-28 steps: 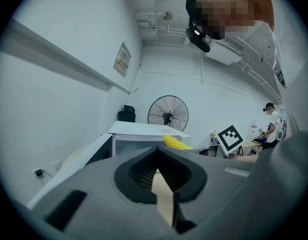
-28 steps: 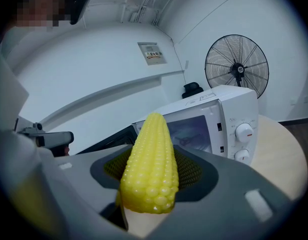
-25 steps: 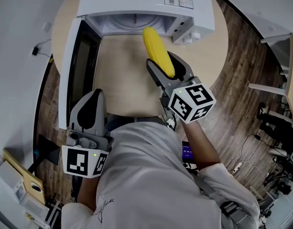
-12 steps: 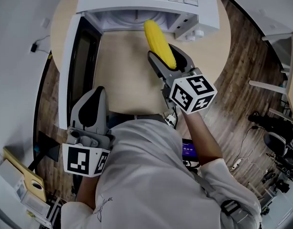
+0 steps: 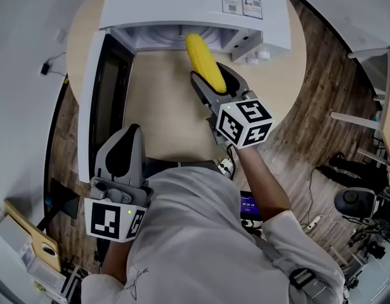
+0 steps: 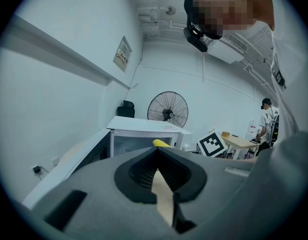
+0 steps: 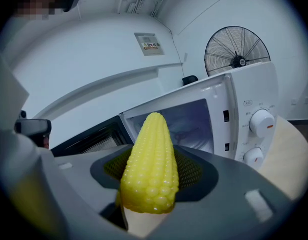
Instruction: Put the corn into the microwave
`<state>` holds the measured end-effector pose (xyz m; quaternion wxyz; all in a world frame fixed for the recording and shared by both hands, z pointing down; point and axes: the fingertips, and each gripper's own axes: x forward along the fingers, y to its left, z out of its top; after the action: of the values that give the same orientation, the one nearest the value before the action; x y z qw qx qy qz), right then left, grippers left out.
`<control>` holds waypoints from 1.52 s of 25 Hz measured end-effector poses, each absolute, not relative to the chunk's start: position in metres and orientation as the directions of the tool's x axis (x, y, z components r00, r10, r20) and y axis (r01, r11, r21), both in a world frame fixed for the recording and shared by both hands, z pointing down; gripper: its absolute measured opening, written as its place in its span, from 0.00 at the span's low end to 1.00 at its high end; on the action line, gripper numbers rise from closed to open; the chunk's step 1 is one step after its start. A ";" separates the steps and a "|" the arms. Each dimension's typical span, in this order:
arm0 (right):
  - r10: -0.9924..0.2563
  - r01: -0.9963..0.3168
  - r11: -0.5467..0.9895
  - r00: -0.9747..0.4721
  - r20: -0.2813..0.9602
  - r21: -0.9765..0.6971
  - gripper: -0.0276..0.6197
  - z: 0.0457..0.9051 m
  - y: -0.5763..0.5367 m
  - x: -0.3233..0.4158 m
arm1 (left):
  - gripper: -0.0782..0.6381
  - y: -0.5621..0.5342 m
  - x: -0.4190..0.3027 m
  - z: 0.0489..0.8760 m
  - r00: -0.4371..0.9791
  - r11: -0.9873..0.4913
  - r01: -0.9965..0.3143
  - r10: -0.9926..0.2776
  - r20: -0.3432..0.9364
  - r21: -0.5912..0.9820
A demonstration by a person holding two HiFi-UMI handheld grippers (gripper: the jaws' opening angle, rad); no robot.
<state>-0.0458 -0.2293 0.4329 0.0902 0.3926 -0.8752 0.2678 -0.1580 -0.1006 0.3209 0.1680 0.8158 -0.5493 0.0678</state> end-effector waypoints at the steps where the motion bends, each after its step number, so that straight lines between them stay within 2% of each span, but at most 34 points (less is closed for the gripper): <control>1: -0.638 -0.736 0.548 -0.675 0.372 -0.396 0.45 0.436 -0.232 -0.047 | 0.10 -0.101 -0.157 0.321 0.389 -0.342 -0.918 -0.872 0.296 0.200; 24: -0.659 -0.796 0.497 -0.605 0.446 -0.346 0.45 0.490 -0.285 -0.073 | 0.10 -0.101 -0.168 0.325 0.374 -0.326 -0.925 -0.871 0.318 0.195; 38: -0.701 -0.844 0.471 -0.535 0.472 -0.257 0.45 0.509 -0.325 -0.083 | 0.10 -0.100 -0.180 0.331 0.378 -0.328 -0.924 -0.861 0.342 0.195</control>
<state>-0.0828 -0.3246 0.5086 0.1521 0.4576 -0.8440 0.2347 -0.1798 -0.1002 0.3306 0.1805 0.8101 -0.5509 0.0882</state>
